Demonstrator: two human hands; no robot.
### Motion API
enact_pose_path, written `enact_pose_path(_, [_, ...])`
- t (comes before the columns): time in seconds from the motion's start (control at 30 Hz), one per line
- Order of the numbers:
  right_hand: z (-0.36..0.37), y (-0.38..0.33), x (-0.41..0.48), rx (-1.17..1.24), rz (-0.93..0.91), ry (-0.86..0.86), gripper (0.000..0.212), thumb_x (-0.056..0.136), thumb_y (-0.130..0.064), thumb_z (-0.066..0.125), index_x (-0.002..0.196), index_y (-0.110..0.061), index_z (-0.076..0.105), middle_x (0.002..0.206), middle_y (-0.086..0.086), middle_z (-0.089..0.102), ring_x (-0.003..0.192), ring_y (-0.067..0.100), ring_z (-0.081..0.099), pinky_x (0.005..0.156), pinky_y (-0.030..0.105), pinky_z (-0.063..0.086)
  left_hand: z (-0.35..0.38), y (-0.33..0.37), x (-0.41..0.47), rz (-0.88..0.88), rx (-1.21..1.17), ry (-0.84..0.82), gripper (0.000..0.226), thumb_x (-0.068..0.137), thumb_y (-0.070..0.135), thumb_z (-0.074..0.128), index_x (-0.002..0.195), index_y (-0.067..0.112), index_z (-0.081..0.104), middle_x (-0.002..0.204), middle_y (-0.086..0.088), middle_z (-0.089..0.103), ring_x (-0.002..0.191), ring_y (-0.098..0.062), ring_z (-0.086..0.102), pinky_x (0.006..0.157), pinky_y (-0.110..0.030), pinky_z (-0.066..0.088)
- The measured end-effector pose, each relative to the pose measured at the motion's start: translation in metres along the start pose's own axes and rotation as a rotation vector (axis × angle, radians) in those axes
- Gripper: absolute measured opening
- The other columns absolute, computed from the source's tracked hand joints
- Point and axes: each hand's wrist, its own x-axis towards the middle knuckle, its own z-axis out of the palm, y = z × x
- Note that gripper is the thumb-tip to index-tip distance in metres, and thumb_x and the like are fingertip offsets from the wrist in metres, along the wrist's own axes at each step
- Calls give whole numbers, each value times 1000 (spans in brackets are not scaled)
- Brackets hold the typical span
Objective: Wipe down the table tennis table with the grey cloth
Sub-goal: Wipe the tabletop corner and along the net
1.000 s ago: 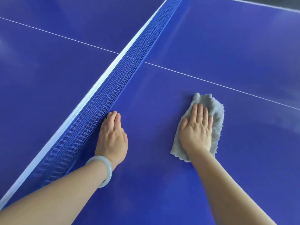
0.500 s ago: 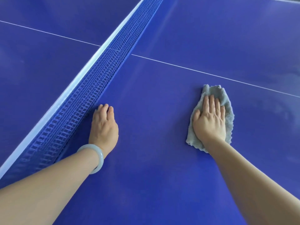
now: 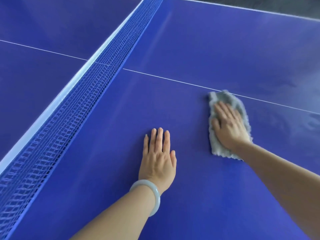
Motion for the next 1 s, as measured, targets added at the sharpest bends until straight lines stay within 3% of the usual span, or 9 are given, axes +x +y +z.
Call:
enact_pose_path(0.07, [2, 1, 20, 1, 319, 51, 59, 102, -35, 25, 159, -20, 18, 167, -2, 11, 154, 18, 3, 124, 40, -1, 0, 2, 2, 1, 6, 14, 64, 99, 36, 10, 157, 9, 16, 163, -16, 18, 152, -32, 11, 122, -52, 13])
enact_pose_path(0.13, [13, -26, 30, -24, 432, 48, 61, 101, -33, 20, 159, -16, 12, 167, 0, 4, 154, 22, -2, 124, 44, -5, 1, 4, 2, -5, 19, -5, 66, 99, 37, 8, 157, 9, 16, 163, -16, 16, 152, -31, 10, 122, -53, 14])
enact_pose_path(0.33, [26, -87, 38, 19, -150, -50, 59, 103, -35, 25, 160, -21, 13, 167, -4, 7, 154, 17, -2, 124, 37, -6, -5, 6, 3, -14, 65, -36, 65, 97, 36, 13, 156, 9, 24, 162, -16, 23, 151, -31, 16, 121, -52, 21])
enact_pose_path(0.53, [-1, 16, 9, 15, 370, 62, 62, 102, -37, 26, 160, -19, 12, 167, 2, 8, 154, 19, 1, 124, 40, -3, -6, 7, 2, -22, 89, -24, 66, 97, 37, 12, 155, 8, 25, 160, -15, 27, 150, -30, 21, 121, -51, 21])
enact_pose_path(0.63, [0, -6, -18, 29, 507, 86, 62, 103, -32, 25, 159, -11, 11, 167, 7, 7, 154, 25, 1, 124, 44, -2, -4, 6, 3, -23, 74, -17, 65, 97, 36, 14, 155, 8, 25, 160, -16, 27, 150, -30, 20, 121, -52, 20])
enact_pose_path(0.77, [30, -95, -105, 21, 92, 62, 61, 104, -32, 25, 158, -9, 14, 166, 7, 9, 154, 25, 1, 125, 43, 0, -1, 4, 3, -15, 34, -15, 60, 100, 30, 31, 155, 8, 24, 161, -16, 23, 151, -31, 16, 122, -52, 16])
enact_pose_path(0.87, [23, -77, -136, 22, -282, -39, 59, 103, -37, 32, 157, -15, 25, 165, 0, 18, 154, 18, 9, 125, 39, 5, -2, 4, 3, -6, 20, 3, 61, 99, 28, 39, 154, 6, 27, 160, -17, 25, 151, -31, 18, 122, -51, 16])
enact_pose_path(0.93, [9, -21, -125, -18, -213, -18, 59, 103, -38, 34, 158, -19, 23, 165, -3, 18, 153, 15, 8, 125, 35, 2, -1, 4, 3, -7, 13, 17, 61, 99, 29, 36, 155, 7, 27, 160, -17, 25, 151, -31, 18, 123, -50, 14])
enact_pose_path(1.0, [-8, 38, -106, -42, 76, 32, 60, 103, -36, 35, 159, -20, 18, 166, -1, 15, 154, 17, 7, 125, 33, -1, -1, 5, 3, -19, 12, 15, 61, 100, 31, 33, 155, 8, 25, 162, -16, 22, 151, -30, 16, 123, -49, 12])
